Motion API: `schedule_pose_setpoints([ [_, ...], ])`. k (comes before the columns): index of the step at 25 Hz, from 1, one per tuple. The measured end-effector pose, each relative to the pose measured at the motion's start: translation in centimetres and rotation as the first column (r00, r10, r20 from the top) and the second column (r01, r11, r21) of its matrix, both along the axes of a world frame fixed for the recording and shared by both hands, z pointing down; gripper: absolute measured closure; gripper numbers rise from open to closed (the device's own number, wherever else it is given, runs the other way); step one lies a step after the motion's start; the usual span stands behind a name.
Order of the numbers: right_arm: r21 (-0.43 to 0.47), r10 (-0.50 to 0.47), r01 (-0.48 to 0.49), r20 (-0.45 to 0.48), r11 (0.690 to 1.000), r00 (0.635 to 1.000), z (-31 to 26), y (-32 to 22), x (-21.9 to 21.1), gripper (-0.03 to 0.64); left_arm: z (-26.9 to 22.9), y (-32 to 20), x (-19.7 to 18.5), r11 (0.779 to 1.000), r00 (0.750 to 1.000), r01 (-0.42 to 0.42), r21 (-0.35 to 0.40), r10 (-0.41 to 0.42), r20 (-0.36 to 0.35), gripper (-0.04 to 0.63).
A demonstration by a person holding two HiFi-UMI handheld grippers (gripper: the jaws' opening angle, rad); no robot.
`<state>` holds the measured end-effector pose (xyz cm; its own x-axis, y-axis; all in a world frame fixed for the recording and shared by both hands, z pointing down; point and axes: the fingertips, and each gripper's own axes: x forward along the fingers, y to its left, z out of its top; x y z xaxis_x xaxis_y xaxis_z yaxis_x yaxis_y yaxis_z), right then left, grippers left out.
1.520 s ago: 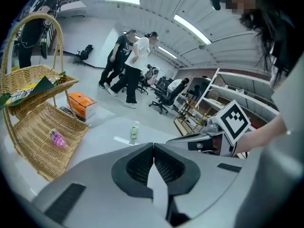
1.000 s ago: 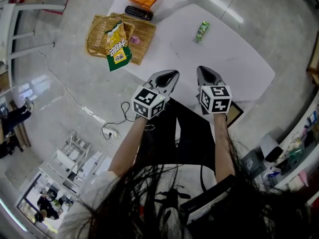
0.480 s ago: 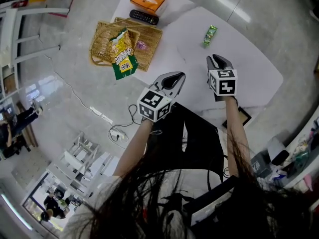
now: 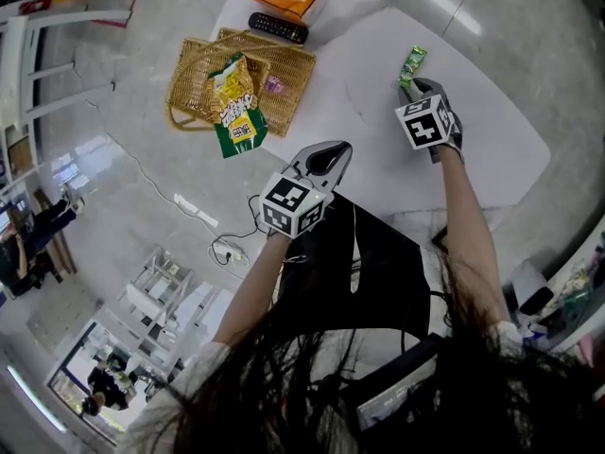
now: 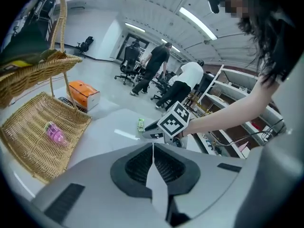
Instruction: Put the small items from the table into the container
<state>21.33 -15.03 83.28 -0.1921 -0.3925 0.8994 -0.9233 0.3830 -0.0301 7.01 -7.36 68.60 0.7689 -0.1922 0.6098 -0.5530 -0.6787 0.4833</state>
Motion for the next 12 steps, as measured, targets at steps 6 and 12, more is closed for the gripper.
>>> schedule_pose_setpoints([
  [6, 0.048, -0.041, 0.046, -0.106, 0.998, 0.994, 0.7, -0.4, -0.2, 0.485, 0.7, 0.5, -1.5, 1.0, 1.0, 0.019, -0.013, -0.019, 0.013, 0.589],
  [12, 0.068, -0.078, 0.092, -0.186, 0.993, 0.979, 0.5, -2.1, -0.1, 0.486, 0.9, 0.4, -2.5, 0.999, 0.999, 0.044, -0.008, -0.044, 0.017, 0.589],
])
